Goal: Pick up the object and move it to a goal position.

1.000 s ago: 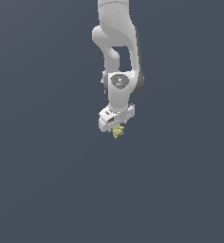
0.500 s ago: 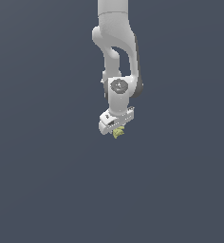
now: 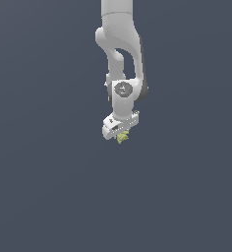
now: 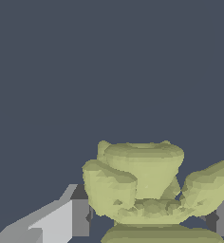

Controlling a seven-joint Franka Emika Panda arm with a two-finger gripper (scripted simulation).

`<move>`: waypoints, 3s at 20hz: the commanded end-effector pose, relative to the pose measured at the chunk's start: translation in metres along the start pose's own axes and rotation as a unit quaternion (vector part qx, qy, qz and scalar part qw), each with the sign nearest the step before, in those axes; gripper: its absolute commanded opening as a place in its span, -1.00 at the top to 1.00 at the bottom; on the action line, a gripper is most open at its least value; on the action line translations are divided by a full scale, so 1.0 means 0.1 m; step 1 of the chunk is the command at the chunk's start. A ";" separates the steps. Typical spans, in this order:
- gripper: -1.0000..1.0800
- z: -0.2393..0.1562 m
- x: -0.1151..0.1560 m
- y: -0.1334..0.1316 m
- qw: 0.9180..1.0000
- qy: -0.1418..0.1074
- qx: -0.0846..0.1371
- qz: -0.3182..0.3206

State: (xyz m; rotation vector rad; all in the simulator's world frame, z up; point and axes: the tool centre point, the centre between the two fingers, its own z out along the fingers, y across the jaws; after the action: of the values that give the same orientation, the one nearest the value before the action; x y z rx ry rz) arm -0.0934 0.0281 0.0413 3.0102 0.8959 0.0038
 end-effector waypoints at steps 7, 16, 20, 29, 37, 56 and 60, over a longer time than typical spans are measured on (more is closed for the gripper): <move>1.00 -0.03 0.15 -0.02 1.000 0.000 0.000 0.000; 1.00 -0.13 0.66 -0.09 1.000 0.000 0.000 0.000; 1.00 -0.19 0.96 -0.12 1.000 0.000 0.000 0.000; 1.00 -0.31 1.59 -0.19 1.000 0.000 0.001 0.000; 1.00 -0.40 2.06 -0.23 1.000 -0.001 0.001 0.000; 1.00 -0.53 2.79 -0.29 1.000 -0.001 0.001 0.000; 1.00 -0.54 2.84 -0.29 1.000 -0.001 0.001 0.000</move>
State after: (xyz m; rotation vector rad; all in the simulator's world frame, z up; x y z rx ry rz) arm 0.1267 0.2068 0.0951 3.0113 0.8956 -0.0001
